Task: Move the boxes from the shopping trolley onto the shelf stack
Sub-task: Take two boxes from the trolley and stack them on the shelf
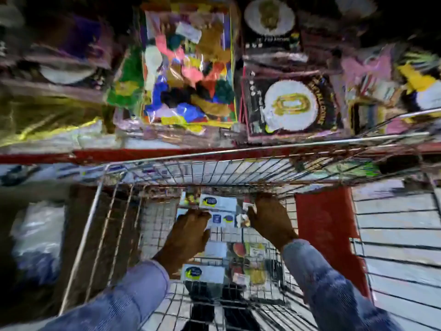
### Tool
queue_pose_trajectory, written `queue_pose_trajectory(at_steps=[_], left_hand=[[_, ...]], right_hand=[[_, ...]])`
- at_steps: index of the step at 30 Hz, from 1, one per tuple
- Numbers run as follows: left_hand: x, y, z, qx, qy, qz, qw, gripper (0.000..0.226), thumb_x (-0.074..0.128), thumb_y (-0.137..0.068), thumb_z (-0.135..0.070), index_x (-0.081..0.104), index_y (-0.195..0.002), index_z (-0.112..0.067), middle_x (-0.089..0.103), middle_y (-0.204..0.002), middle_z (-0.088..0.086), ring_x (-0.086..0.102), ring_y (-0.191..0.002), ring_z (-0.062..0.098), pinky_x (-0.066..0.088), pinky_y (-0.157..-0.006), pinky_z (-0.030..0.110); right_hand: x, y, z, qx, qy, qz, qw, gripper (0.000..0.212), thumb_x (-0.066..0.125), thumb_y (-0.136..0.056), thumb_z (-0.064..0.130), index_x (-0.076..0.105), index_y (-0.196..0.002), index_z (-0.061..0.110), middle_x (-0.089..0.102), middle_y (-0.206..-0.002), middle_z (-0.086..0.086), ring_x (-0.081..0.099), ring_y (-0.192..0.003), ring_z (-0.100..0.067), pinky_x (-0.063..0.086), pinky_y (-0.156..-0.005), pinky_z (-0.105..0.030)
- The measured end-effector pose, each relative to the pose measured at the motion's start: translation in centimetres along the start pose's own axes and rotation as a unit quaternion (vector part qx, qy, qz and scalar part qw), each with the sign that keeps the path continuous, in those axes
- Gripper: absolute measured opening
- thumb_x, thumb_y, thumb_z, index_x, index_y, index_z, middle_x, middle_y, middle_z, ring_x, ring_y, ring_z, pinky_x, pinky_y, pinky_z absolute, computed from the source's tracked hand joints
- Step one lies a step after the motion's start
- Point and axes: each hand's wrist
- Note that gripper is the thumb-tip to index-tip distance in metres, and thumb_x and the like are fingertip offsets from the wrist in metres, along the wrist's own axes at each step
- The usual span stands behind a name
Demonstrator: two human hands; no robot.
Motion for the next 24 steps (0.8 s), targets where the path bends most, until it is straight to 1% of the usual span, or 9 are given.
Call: queue_pose_trajectory(at_steps=[2, 3, 7, 9, 11, 15, 17, 20, 24], left_hand=[[1.7, -2.0, 0.4, 0.004, -0.008, -0.009, 1.0, 0.047, 0.091, -0.052, -0.011, 0.074, -0.095, -0.001, 0.075, -0.087, 0.02, 0.073, -0.075, 0.04, 0.062, -0.058, 0.047], [2.5, -2.8, 0.7, 0.011, -0.018, -0.006, 1.0, 0.049, 0.093, -0.048, -0.008, 0.074, -0.094, -0.001, 0.075, -0.086, 0.02, 0.073, -0.076, 0.041, 0.062, -0.06, 0.047], [4.5, -4.5, 1.8, 0.004, -0.074, 0.035, 0.997, 0.044, 0.083, -0.064, -0.011, 0.07, -0.106, -0.005, 0.073, -0.1, 0.016, 0.069, -0.09, 0.039, 0.059, -0.081, 0.045], [5.5, -4.7, 2.3, -0.002, -0.107, 0.057, 0.993, 0.041, 0.076, -0.069, -0.013, 0.066, -0.109, -0.007, 0.069, -0.104, 0.017, 0.065, -0.093, 0.04, 0.055, -0.081, 0.047], [5.6, -4.3, 2.3, 0.008, -0.137, 0.074, 0.988, 0.045, 0.079, -0.064, -0.017, 0.065, -0.106, -0.008, 0.068, -0.103, 0.015, 0.064, -0.094, 0.038, 0.054, -0.078, 0.045], [5.8, -4.2, 2.2, 0.012, -0.17, 0.041, 0.984, 0.062, 0.088, -0.051, -0.014, 0.067, -0.11, -0.007, 0.067, -0.105, 0.015, 0.065, -0.095, 0.038, 0.055, -0.074, 0.045], [6.1, -4.3, 2.2, 0.015, -0.175, 0.027, 0.984, 0.064, 0.088, -0.051, -0.011, 0.067, -0.111, -0.006, 0.067, -0.107, 0.016, 0.065, -0.095, 0.04, 0.056, -0.075, 0.047], [5.8, -4.5, 1.9, 0.015, -0.163, 0.035, 0.986, 0.063, 0.09, -0.045, -0.013, 0.07, -0.104, -0.006, 0.069, -0.105, 0.016, 0.066, -0.094, 0.039, 0.057, -0.074, 0.049], [4.7, -4.0, 1.3, 0.007, -0.1, 0.039, 0.994, 0.064, 0.086, -0.057, -0.019, 0.064, -0.116, -0.005, 0.068, -0.113, 0.016, 0.063, -0.103, 0.038, 0.055, -0.079, 0.046]], right_hand=[[2.4, -2.7, -0.7, -0.012, 0.036, 0.047, 0.998, 0.033, 0.06, -0.086, 0.02, 0.064, -0.116, 0.007, 0.067, -0.115, -0.022, 0.063, -0.106, -0.042, 0.051, -0.084, -0.044], [3.4, -4.0, -1.2, -0.029, 0.045, 0.059, 0.997, 0.034, 0.059, -0.086, 0.019, 0.064, -0.117, 0.008, 0.067, -0.116, -0.021, 0.062, -0.108, -0.04, 0.051, -0.085, -0.042], [6.8, -7.5, -2.6, -0.077, 0.044, 0.119, 0.989, 0.042, 0.054, -0.08, 0.022, 0.064, -0.117, 0.006, 0.07, -0.109, -0.022, 0.065, -0.103, -0.04, 0.053, -0.082, -0.04], [8.3, -8.7, -3.4, -0.119, 0.05, 0.154, 0.98, 0.05, 0.061, -0.08, 0.026, 0.06, -0.127, 0.007, 0.068, -0.115, -0.022, 0.063, -0.109, -0.039, 0.051, -0.087, -0.041], [8.7, -9.0, -3.7, -0.146, 0.063, 0.176, 0.971, 0.058, 0.067, -0.083, 0.03, 0.054, -0.135, 0.008, 0.064, -0.127, -0.02, 0.059, -0.118, -0.036, 0.048, -0.094, -0.04], [9.4, -10.1, -4.2, -0.184, 0.114, 0.214, 0.953, 0.068, 0.06, -0.089, 0.036, 0.034, -0.148, 0.012, 0.046, -0.147, -0.015, 0.044, -0.133, -0.032, 0.04, -0.103, -0.038], [9.4, -10.5, -4.1, -0.192, 0.141, 0.23, 0.943, 0.07, 0.057, -0.091, 0.038, 0.029, -0.15, 0.013, 0.043, -0.149, -0.015, 0.044, -0.132, -0.032, 0.04, -0.102, -0.039], [9.2, -10.6, -3.4, -0.198, 0.156, 0.227, 0.94, 0.071, 0.059, -0.089, 0.037, 0.029, -0.148, 0.01, 0.047, -0.142, -0.017, 0.05, -0.125, -0.036, 0.045, -0.093, -0.041], [7.2, -9.5, -2.2, -0.197, 0.176, 0.185, 0.947, 0.061, 0.064, -0.081, 0.03, 0.044, -0.133, 0.005, 0.057, -0.126, -0.02, 0.056, -0.112, -0.04, 0.05, -0.083, -0.043]])
Point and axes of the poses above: each hand's wrist, its own y-axis away from the middle knuckle, its own x-axis out of the palm, z = x × y
